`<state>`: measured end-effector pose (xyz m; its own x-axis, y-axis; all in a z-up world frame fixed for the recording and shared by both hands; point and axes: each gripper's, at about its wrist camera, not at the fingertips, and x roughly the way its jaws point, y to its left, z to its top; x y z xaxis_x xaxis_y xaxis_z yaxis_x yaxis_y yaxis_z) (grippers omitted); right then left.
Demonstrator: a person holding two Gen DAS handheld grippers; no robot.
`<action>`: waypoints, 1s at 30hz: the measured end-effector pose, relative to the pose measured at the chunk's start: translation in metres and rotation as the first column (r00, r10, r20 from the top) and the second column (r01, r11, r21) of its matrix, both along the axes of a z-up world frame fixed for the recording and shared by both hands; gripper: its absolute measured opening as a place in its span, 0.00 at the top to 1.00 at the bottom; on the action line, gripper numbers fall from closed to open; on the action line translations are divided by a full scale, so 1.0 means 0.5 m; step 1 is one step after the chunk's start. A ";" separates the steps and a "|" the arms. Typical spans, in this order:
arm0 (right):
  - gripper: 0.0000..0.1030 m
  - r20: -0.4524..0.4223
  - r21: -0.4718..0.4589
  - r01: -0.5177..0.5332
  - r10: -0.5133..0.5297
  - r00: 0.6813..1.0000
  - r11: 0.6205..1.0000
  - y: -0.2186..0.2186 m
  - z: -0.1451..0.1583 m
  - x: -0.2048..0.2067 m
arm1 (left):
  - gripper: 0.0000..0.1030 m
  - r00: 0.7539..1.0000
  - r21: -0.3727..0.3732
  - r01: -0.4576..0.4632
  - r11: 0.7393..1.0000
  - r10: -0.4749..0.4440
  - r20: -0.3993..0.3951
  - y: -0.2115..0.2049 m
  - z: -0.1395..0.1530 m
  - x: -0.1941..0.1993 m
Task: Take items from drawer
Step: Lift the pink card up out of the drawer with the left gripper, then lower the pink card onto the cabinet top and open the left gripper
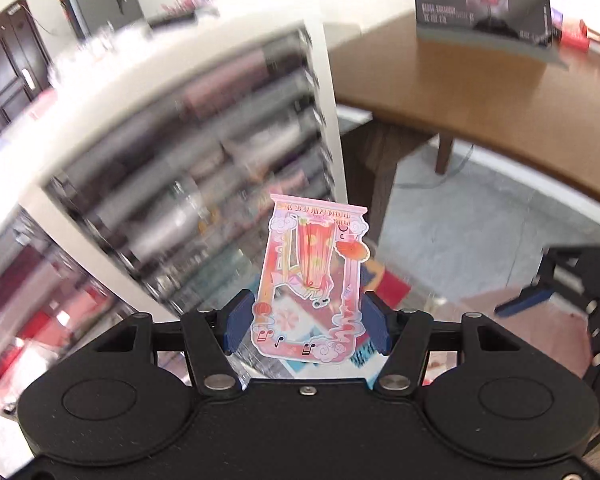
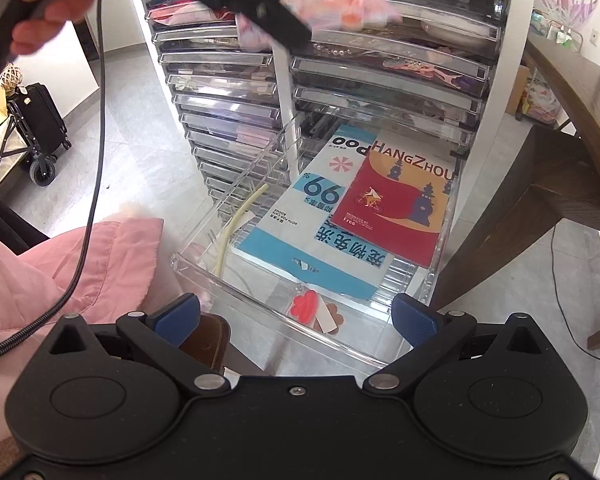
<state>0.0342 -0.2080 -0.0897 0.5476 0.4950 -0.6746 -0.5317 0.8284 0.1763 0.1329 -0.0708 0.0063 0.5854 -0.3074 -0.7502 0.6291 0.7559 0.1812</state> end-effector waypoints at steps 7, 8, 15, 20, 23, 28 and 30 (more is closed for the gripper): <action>0.00 0.054 0.080 0.008 -0.012 0.998 0.997 -0.012 0.021 -0.007 | 0.43 0.994 -0.075 -0.068 0.995 0.074 0.080 0.047 0.130 0.019; 0.00 0.062 0.092 0.008 -0.014 0.998 0.996 -0.014 0.024 -0.008 | 0.43 0.992 -0.094 -0.089 0.992 0.097 0.086 0.061 0.150 0.028; 0.00 0.055 0.114 0.020 -0.027 0.998 0.993 -0.016 0.025 -0.004 | 0.43 0.934 -0.192 -0.306 0.933 0.333 0.131 0.179 0.268 0.118; 0.00 0.038 0.117 0.030 -0.035 0.999 0.993 -0.017 0.022 0.002 | 0.43 0.852 -0.166 -0.490 0.856 0.510 0.117 0.267 0.269 0.221; 0.00 0.028 0.119 0.036 -0.040 0.999 0.992 -0.017 0.020 0.005 | 0.43 0.779 -0.142 -0.601 0.787 0.616 0.116 0.317 0.254 0.269; 0.00 0.011 0.122 0.047 -0.048 0.999 0.991 -0.017 0.016 0.011 | 0.43 0.711 -0.168 -0.680 0.713 0.698 0.085 0.389 0.246 0.302; 0.00 0.004 0.124 0.051 -0.052 0.999 0.991 -0.017 0.015 0.013 | 0.43 0.705 -0.173 -0.686 0.707 0.704 0.079 0.399 0.247 0.304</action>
